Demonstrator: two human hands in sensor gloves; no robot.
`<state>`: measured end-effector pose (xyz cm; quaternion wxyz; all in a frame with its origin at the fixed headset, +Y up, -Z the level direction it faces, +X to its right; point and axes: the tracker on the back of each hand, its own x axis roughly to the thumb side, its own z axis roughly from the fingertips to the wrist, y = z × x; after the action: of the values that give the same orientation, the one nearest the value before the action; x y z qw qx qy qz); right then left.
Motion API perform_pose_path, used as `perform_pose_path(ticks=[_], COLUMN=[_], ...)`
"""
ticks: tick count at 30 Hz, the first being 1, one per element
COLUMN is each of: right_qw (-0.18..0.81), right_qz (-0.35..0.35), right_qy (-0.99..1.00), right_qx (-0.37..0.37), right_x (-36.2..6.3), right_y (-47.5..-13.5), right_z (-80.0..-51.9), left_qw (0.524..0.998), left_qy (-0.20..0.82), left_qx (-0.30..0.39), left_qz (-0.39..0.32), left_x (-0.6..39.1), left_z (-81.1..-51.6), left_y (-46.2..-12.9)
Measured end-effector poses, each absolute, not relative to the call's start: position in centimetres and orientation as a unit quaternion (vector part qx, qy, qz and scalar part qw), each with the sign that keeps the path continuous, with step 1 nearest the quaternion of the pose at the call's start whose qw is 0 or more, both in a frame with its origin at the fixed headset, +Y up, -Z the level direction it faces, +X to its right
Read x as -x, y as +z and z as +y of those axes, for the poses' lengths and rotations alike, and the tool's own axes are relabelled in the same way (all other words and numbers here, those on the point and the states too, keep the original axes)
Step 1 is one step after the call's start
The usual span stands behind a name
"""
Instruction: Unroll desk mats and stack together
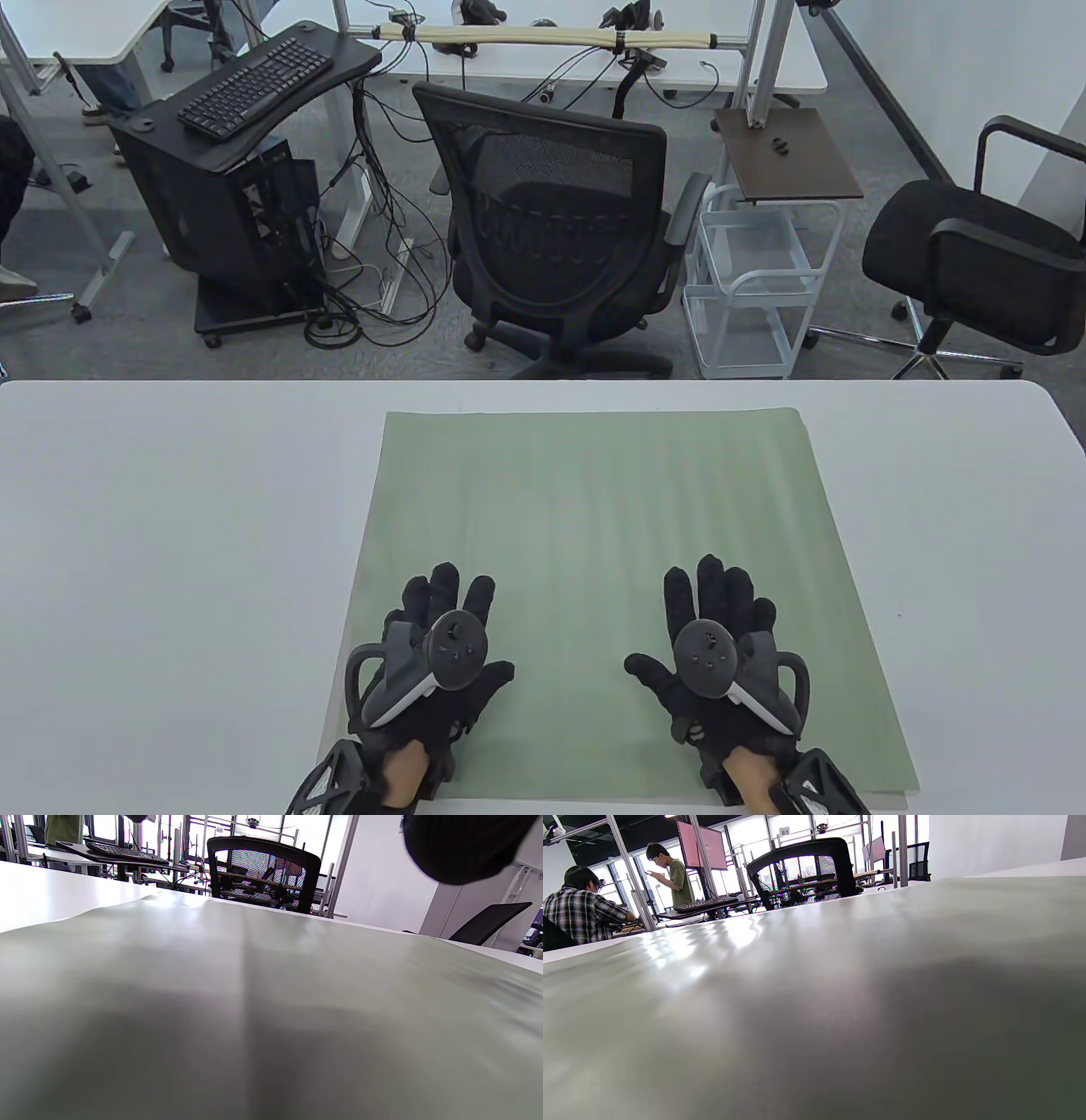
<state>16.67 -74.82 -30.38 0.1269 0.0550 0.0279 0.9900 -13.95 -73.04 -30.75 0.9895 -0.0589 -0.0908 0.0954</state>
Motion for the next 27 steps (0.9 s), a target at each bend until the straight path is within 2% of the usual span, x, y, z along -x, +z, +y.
perform_pose_path(ticks=[10, 27], right_qw=[0.122, 0.111], right_qz=[0.026, 0.089], right_qy=[0.99, 0.988], right_qx=[-0.066, -0.056], right_x=[-16.1, -15.8], right_y=[-29.6, -29.9], right_z=[-74.1, -75.4], left_qw=[0.991, 0.992], left_qy=[0.066, 0.062], left_qx=[0.072, 0.075], left_qz=[-0.091, -0.084], left_x=[13.2, 13.6], left_z=[-73.3, -73.3], left_y=[-30.6, -30.7])
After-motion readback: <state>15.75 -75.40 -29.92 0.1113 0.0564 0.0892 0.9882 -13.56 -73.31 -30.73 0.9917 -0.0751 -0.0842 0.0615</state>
